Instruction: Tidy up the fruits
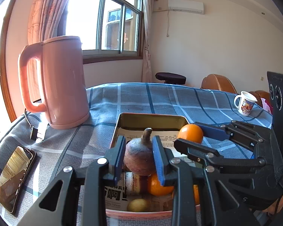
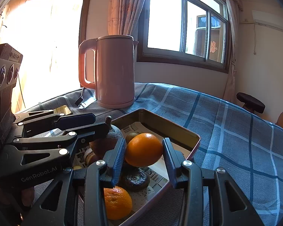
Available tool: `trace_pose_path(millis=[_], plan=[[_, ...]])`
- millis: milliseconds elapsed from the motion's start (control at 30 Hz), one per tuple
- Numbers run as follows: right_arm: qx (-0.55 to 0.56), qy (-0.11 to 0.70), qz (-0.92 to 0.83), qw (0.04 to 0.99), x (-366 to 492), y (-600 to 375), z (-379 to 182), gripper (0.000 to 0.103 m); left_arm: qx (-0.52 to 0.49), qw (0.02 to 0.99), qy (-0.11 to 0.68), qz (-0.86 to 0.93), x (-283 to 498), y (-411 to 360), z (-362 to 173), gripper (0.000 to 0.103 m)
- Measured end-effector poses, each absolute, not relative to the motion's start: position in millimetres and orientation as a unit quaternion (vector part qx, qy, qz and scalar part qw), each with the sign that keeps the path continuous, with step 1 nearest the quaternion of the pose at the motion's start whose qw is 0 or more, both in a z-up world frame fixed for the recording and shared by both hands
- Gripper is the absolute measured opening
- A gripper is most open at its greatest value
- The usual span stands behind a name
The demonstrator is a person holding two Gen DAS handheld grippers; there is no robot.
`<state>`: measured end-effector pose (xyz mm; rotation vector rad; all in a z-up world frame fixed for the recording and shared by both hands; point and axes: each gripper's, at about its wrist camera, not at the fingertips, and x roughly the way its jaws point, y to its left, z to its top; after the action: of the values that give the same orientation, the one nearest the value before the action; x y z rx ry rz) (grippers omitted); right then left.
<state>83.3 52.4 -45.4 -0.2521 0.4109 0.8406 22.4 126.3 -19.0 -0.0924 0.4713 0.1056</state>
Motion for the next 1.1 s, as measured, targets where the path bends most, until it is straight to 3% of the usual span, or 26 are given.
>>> trace_pose_path(millis=[400,533,700,767,800,1100], plan=[[-0.117,0.227,0.415,0.873,90,54,-50,0.043,-0.049,0.969,0.233,0.066,21,130,-19,0.043],[-0.110,0.232,0.419,0.871,91,51,-51,0.045,-0.062,0.968,0.231,0.078,19,136,-19,0.057],[-0.099,0.219,0.414,0.878,89,45,-48,0.058,-0.072,0.971,0.211,0.090,11,140,-16,0.071],[-0.101,0.209,0.411,0.882,84,43,-47,0.077,-0.071,0.973,0.198,0.094,7,139,-14,0.100],[-0.105,0.198,0.408,0.885,81,42,-45,0.080,-0.066,0.975,0.189,0.100,4,137,-13,0.103],[-0.116,0.145,0.344,0.920,61,29,-37,0.084,-0.060,0.978,0.166,0.106,-2,133,-9,0.103]])
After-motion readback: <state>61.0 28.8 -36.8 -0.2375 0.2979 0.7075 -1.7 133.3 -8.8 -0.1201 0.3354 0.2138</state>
